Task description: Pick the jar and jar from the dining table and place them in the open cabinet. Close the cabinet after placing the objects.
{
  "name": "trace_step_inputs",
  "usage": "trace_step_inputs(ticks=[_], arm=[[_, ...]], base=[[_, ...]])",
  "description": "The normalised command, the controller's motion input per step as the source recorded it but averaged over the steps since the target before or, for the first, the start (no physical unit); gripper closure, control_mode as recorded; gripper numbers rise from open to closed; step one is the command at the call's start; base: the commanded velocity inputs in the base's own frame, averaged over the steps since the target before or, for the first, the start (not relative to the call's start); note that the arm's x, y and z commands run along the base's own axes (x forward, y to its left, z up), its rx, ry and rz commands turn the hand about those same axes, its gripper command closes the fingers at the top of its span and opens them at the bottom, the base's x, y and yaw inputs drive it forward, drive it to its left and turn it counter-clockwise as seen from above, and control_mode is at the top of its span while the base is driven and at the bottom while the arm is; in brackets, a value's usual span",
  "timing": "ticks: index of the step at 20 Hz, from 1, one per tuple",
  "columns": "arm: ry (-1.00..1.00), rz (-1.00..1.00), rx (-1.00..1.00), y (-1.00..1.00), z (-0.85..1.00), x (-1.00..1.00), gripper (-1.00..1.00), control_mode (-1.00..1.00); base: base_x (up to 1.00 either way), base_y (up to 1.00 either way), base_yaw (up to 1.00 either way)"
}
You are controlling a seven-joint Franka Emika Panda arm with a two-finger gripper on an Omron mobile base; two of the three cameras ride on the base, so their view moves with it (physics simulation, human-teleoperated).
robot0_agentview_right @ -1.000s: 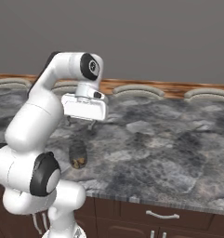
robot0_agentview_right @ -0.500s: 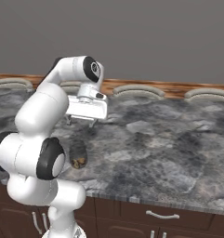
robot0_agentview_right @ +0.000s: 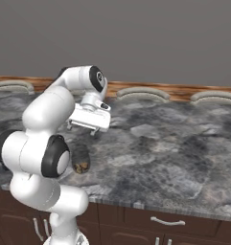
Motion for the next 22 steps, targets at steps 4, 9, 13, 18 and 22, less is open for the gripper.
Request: trace_step_inputs(ticks=[4, 9, 13, 18, 22], arm=[[0.04, 0.02, 0.0, 0.12, -0.07, -0.05, -1.0, -1.0], [-0.18, -0.02, 0.0, 0.06, -0.04, -0.14, -1.0, -1.0], [-0.27, -0.18, 0.0, 0.01, -0.13, -0.02, -1.0, -1.0], [-0.2, -0.23, 0.0, 0.06, -0.18, 0.15, -1.0, -1.0], [-0.16, -0.2, 0.0, 0.06, -0.21, 0.26, -1.0, -1.0]], base=[[0.0, 0.0, 0.0], [0.0, 0.0, 0.0], [0.0, 0.0, 0.0], [0.0, 0.0, 0.0], [0.0, 0.0, 0.0]])
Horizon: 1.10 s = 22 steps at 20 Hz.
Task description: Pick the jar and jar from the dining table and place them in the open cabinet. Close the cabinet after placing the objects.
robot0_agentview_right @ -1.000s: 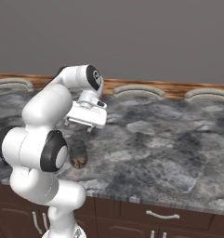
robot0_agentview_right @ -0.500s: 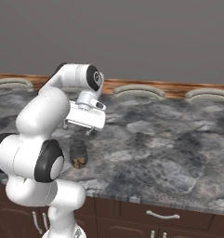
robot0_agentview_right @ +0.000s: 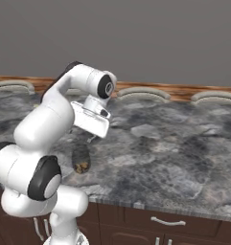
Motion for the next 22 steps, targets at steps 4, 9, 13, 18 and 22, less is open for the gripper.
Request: trace_step_inputs(ticks=[4, 9, 13, 18, 22], arm=[[-0.24, -0.18, -0.07, 0.04, -0.22, 0.21, -1.0, -1.0], [-0.25, -0.18, -0.2, 0.01, -0.26, 0.2, -1.0, -1.0], [-0.22, -0.18, -0.3, 0.04, -0.31, 0.26, -1.0, -1.0], [-0.17, -0.17, -0.22, 0.08, -0.28, 0.32, -1.0, -1.0], [-0.12, -0.16, -0.1, 0.06, -0.22, 0.3, -1.0, -1.0]], base=[[0.0, 0.0, 0.0], [0.0, 0.0, 0.0], [0.0, 0.0, 0.0], [0.0, 0.0, 0.0], [0.0, 0.0, 0.0]])
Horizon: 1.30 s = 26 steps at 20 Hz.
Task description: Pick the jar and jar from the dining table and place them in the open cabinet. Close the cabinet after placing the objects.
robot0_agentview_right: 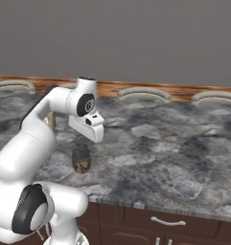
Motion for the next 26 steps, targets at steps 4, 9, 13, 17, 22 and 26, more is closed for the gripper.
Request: trace_step_inputs(ticks=[4, 9, 13, 17, 22, 26], arm=[[-0.09, -0.13, 0.0, 0.0, -0.17, 0.13, -1.0, -1.0], [-0.01, -0.01, 0.0, -0.01, -0.1, 0.07, -1.0, -1.0], [-0.1, 0.0, -0.01, 0.01, -0.12, 0.01, -1.0, -1.0], [-0.1, 0.02, -0.02, 0.0, -0.11, 0.05, -1.0, -1.0], [-0.15, 0.07, -0.08, 0.01, -0.13, 0.02, -1.0, -1.0], [-0.04, 0.12, -0.07, 0.04, -0.09, 0.0, -1.0, -1.0]], base=[[0.0, 0.0, 0.0], [0.0, 0.0, 0.0], [0.0, 0.0, 0.0], [0.0, 0.0, 0.0], [0.0, 0.0, 0.0], [0.0, 0.0, 0.0]])
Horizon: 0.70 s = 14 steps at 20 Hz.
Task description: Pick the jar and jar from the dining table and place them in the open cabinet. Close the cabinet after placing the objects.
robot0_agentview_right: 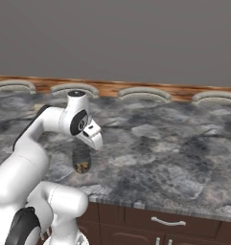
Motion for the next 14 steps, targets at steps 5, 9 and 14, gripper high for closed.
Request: trace_step_inputs(ticks=[5, 9, 14], arm=[[0.0, 0.14, -0.01, 0.11, -0.07, 0.0, -1.0, -1.0], [0.0, 0.11, 0.0, 0.11, -0.1, 0.02, -1.0, -1.0], [0.0, 0.09, -0.02, 0.08, -0.11, 0.04, -1.0, -1.0]], base=[[0.0, 0.0, 0.0], [0.0, 0.0, 0.0], [0.0, 0.0, 0.0]])
